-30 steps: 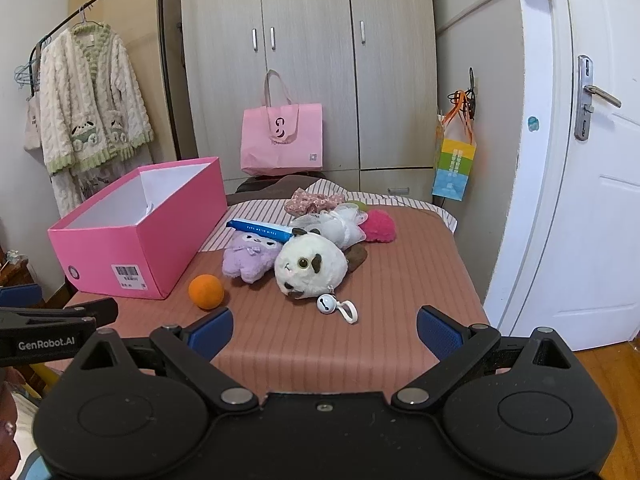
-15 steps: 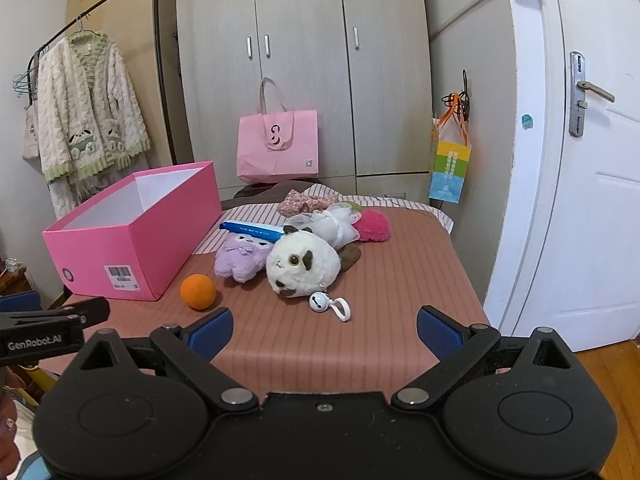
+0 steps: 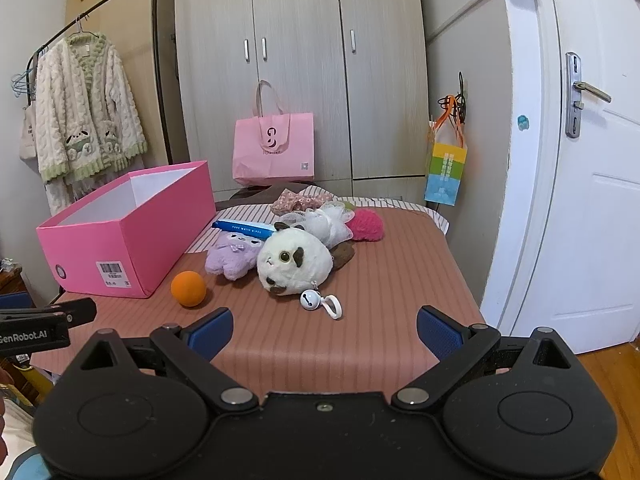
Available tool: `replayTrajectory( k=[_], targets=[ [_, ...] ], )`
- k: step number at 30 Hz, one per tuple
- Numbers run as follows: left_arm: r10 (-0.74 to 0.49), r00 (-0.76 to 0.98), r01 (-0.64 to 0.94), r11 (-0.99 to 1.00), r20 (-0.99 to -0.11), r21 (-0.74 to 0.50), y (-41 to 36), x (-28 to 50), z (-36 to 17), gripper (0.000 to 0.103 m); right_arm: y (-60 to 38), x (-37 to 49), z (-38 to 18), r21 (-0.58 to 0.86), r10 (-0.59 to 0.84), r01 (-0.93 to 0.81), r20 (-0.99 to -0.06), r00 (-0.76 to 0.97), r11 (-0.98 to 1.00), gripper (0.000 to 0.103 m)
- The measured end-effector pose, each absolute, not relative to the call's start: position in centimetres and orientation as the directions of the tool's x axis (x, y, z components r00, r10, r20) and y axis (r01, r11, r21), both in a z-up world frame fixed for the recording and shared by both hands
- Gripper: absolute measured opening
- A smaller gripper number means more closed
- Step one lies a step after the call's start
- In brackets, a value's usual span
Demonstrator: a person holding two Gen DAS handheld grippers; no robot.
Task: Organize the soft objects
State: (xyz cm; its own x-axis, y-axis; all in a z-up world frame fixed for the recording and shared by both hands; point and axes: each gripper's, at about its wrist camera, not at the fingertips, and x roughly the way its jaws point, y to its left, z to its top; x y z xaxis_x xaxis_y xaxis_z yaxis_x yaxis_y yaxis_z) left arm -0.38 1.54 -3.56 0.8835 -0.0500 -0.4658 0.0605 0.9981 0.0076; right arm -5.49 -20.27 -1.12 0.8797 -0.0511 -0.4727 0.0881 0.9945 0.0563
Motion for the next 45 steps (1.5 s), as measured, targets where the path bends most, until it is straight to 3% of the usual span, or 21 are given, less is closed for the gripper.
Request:
replayTrajectory(
  k=[17, 33, 45],
  targets=[
    [-0.141, 0.860, 0.141, 0.989, -0.490, -0.037, 0.5, 0.6, -2.1, 0.103, -20.8, -5.9, 0.0, 0.019, 0.044, -0.040, -0.363, 0.931, 0.999, 0.100],
    [-0.314, 0.818, 0.326, 0.943, -0.483, -0.061, -4.1, 5.7, 0.9, 0.103, -21.9, -1.6, 0.8, 0.021, 0.249, -0.267, -0.435, 0.865, 0.964, 0.099],
    [-0.478, 0.694, 0.481, 0.864, -0.539, -0.146, -9.4, 11.2, -1.2, 0.097, -22.8, 4.9, -2.9, 0.058, 0.344, -0.361, -0.475, 0.810, 0.931, 0.094]
  ],
)
